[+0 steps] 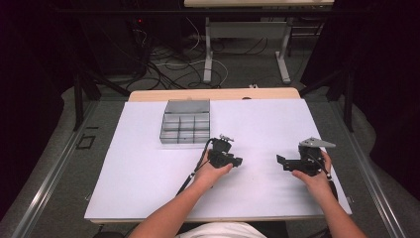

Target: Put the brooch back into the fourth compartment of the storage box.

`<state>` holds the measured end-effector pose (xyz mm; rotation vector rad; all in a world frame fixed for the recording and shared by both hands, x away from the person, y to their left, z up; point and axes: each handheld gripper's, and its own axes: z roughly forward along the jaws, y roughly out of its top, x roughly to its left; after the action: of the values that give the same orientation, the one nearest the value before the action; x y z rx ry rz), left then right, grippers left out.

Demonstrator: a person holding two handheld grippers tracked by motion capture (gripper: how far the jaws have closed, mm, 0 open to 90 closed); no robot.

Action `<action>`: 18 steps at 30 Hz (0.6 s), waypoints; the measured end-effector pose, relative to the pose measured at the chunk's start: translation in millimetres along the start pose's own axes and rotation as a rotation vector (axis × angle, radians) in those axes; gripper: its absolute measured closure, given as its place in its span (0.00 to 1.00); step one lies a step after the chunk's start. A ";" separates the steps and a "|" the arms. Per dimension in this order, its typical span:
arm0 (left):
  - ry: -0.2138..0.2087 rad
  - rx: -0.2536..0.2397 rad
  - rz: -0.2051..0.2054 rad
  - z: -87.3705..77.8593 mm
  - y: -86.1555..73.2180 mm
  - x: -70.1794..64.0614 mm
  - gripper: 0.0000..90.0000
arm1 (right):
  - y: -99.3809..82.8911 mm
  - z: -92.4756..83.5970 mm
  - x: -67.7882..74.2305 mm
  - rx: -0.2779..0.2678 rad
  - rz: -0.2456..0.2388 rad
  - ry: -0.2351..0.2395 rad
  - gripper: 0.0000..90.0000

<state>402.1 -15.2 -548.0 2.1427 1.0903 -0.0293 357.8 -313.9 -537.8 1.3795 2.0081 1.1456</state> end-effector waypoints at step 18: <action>0.012 0.026 0.004 5.3 2.0 -8.0 0.76 | -0.2 0.0 -0.3 0.003 0.002 0.001 0.01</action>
<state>399.9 -24.8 -548.1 2.1708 1.0983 -0.0285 357.8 -314.2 -538.0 1.3833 2.0102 1.1456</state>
